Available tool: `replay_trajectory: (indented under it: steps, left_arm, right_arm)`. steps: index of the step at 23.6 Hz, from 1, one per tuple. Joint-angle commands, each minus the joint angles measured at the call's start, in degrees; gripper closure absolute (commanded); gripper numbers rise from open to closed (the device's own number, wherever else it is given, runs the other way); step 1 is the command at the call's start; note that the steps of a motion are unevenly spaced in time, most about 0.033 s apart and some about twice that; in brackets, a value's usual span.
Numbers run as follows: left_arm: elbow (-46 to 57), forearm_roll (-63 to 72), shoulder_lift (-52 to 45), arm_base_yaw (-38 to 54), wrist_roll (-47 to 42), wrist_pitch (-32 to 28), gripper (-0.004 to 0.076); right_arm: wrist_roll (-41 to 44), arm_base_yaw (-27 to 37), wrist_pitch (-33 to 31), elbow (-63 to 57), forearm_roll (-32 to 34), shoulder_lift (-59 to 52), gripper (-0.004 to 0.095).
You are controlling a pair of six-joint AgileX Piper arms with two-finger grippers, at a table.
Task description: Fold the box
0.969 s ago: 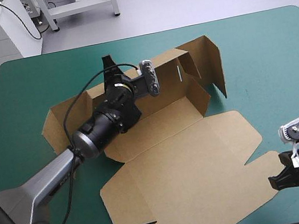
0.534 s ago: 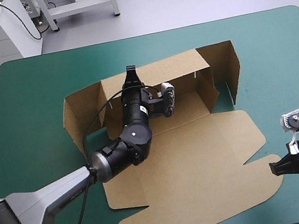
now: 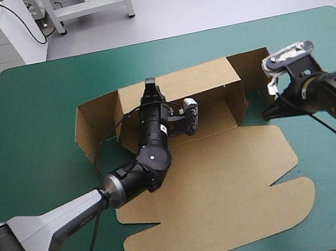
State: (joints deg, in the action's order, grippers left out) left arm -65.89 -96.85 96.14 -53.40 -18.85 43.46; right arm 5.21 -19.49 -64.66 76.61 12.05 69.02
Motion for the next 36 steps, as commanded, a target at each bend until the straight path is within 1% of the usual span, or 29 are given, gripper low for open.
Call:
replay_trajectory:
  steps: [1,2,3,6,8,10,11,12,13,15,18,23,27,29,34,35,36]
  left_arm:
    - [-1.27,-5.52,-2.92,-0.23,0.51,3.51,0.0731]
    - [-1.27,-5.52,-2.92,-0.23,0.42,3.51,0.0731]
    - [-1.27,-5.52,-2.92,-0.23,0.42,3.51,0.0731]
    - [-1.27,-5.52,-2.92,-0.23,0.42,3.51,0.0731]
    - [-1.27,-5.52,-2.92,-0.23,0.42,3.41,0.0731]
    - [-1.27,-5.52,-2.92,-0.23,-0.83,3.41,0.0731]
    - [-1.27,-5.52,-2.92,-0.33,-3.4,3.55,0.0731]
    - [-1.27,-5.38,-2.92,-0.33,-4.03,4.29,0.0731]
    - [-1.27,-5.49,-2.92,-1.11,-4.13,7.39,0.0731]
    - [-1.27,-5.45,-3.45,-2.22,-3.82,9.13,0.0731]
    - [-1.27,-3.23,-5.99,-4.27,-3.73,6.23,0.073]
    - [-1.27,2.92,-8.66,-5.98,-3.59,5.01,0.0731]
    - [-1.15,10.43,-9.39,-6.13,1.55,2.65,0.0731]
    - [-0.38,10.46,-9.11,-6.13,2.91,2.53,0.0731]
    - [1.73,8.6,-9.14,-6.02,3.19,0.76,0.0731]
    - [1.97,7.18,-9.05,-5.88,3.19,0.34,0.0731]
    - [2.08,3.48,-8.92,-5.35,2.52,-1.53,0.0731]
  right_arm:
    - [-11.43,7.32,3.05,12.52,-12.05,8.54,0.0929]
    - [-13.3,8.8,2.61,14.87,-14.93,10.71,0.0929]
    - [-16.4,12.15,1.67,20.72,-20.92,14.81,0.0929]
    - [-17.27,15.5,0.83,29.1,-25.09,20.1,0.0929]
    - [-17.27,16.94,-1.93,36.24,-26.47,25.56,0.0929]
    - [-17.27,17.33,-6.72,42.04,-26.44,31.09,0.0929]
    - [-17.27,17.33,-6.62,44.0,-26.34,33.36,0.0929]
    - [-17.27,17.41,-6.62,44.56,-26.34,33.99,0.0929]
    - [-17.27,17.41,-6.62,45.22,-25.65,35.08,0.0929]
    - [-17.27,17.46,-6.48,45.36,-23.92,35.68,0.0929]
    - [-16.66,17.56,-6.48,45.47,-20.46,35.58,0.0929]
    - [-16.66,17.56,-6.6,45.47,-19.79,35.58,0.0929]
    - [-16.66,17.56,-6.6,45.47,-19.8,35.58,0.0929]
    - [-16.66,17.56,-6.6,45.47,-19.71,35.58,0.0929]
    - [-16.66,17.56,-6.6,45.47,-19.71,35.58,0.0929]
    - [-16.66,17.56,-6.49,45.47,-19.71,35.58,0.0929]
    - [-16.66,17.56,-5.93,45.47,-19.91,35.58,0.0929]
